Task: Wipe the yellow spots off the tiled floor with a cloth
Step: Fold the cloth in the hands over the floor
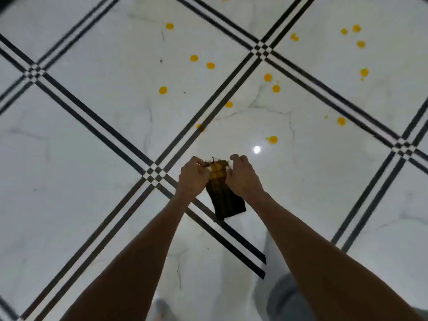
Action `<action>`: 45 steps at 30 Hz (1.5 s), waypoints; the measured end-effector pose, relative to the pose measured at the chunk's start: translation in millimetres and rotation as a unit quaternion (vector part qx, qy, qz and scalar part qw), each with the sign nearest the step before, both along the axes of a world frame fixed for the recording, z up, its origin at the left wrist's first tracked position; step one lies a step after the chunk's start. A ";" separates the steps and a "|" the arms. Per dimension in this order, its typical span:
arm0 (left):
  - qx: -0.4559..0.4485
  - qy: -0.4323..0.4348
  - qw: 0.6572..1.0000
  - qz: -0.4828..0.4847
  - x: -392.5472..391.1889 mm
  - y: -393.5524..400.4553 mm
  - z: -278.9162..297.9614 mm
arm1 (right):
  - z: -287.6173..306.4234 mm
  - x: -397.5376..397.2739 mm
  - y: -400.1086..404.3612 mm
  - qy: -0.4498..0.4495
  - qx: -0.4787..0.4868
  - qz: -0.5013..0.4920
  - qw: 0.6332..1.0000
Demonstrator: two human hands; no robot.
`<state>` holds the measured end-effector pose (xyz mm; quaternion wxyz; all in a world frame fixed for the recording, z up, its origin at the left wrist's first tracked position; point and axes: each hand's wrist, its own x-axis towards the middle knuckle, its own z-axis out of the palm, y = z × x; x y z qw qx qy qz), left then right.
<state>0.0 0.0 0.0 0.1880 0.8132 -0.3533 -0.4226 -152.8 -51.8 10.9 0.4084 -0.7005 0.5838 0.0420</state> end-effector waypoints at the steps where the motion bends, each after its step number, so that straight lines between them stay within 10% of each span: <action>1: -0.011 -0.019 1.000 0.002 -3.0 2.9 -13.9 | -11.8 0.2 4.1 0.002 -0.006 -0.009 1.000; 12: -0.183 0.064 0.978 0.082 -18.3 -31.0 -60.4 | -64.5 -4.2 -11.9 -0.144 0.017 -0.149 0.978; 20: -0.074 0.079 0.991 0.076 -16.2 -21.1 -45.6 | -38.8 -15.2 -25.4 -0.269 0.142 -0.224 0.926; 30: -0.017 0.389 0.916 0.100 15.4 -32.1 -20.1 | -18.1 -15.8 -47.6 -0.415 0.228 -0.269 0.838; 39: -0.202 0.245 0.946 0.069 18.2 -40.7 1.1 | -11.9 -5.4 -46.0 -0.248 -0.127 -0.210 0.937; 45: -0.218 0.227 0.948 0.037 12.1 -43.0 14.0 | 4.2 23.2 -23.0 -0.401 0.141 -0.235 0.874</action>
